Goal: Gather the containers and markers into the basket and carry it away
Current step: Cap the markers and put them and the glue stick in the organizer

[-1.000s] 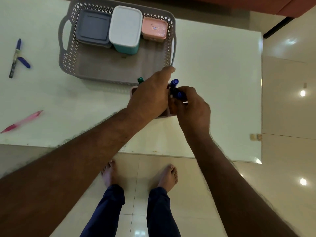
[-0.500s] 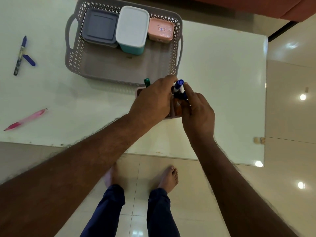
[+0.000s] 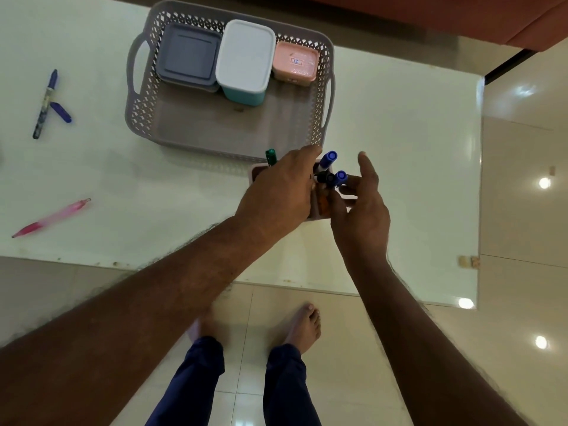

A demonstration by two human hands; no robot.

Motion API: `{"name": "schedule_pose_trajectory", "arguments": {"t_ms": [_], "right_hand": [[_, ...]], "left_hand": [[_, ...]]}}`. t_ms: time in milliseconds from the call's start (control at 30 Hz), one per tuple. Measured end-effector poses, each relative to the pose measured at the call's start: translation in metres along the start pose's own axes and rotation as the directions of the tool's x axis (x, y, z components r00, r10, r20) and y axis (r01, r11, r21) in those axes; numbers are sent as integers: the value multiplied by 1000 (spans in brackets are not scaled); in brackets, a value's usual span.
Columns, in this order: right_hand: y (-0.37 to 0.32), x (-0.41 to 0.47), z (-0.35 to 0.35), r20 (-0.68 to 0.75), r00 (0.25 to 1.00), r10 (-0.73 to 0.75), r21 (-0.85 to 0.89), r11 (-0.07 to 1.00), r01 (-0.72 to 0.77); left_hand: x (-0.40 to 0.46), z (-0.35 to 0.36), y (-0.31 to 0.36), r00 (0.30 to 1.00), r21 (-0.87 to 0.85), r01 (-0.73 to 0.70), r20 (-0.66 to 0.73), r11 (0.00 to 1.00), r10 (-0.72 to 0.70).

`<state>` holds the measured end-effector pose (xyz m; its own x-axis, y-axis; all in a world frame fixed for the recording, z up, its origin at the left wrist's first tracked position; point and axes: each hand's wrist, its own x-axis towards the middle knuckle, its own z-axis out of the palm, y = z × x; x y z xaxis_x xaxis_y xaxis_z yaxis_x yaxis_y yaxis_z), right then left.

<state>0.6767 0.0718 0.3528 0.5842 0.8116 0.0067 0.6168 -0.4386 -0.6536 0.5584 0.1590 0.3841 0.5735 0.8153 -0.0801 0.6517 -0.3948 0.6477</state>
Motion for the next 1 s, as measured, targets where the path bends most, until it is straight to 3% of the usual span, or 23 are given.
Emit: {"name": "schedule_pose_trajectory", "arguments": {"t_ms": [200,367,500,700,1000], "right_hand": [[3,-9,-9,-16,999,41,36,999,-40],[-6,-26,-18,-132,991,5,73,997,4],[-32,-49,-16,-146,988,-44,98,993,59],[-89,-97,26,106,982,-156,165,977,138],[-189,-99,158,449,790,-418,191,908,372]], "left_hand": [[-33,-7,-7,996,-60,4,-91,998,-9],[-80,-15,-25,989,-114,-2,-145,993,-15],[-126,-32,-66,969,-99,121,-206,988,-139],[-175,-80,-154,870,-15,380,-334,925,-363],[-163,-172,-273,712,80,575,-538,814,-451]]}}
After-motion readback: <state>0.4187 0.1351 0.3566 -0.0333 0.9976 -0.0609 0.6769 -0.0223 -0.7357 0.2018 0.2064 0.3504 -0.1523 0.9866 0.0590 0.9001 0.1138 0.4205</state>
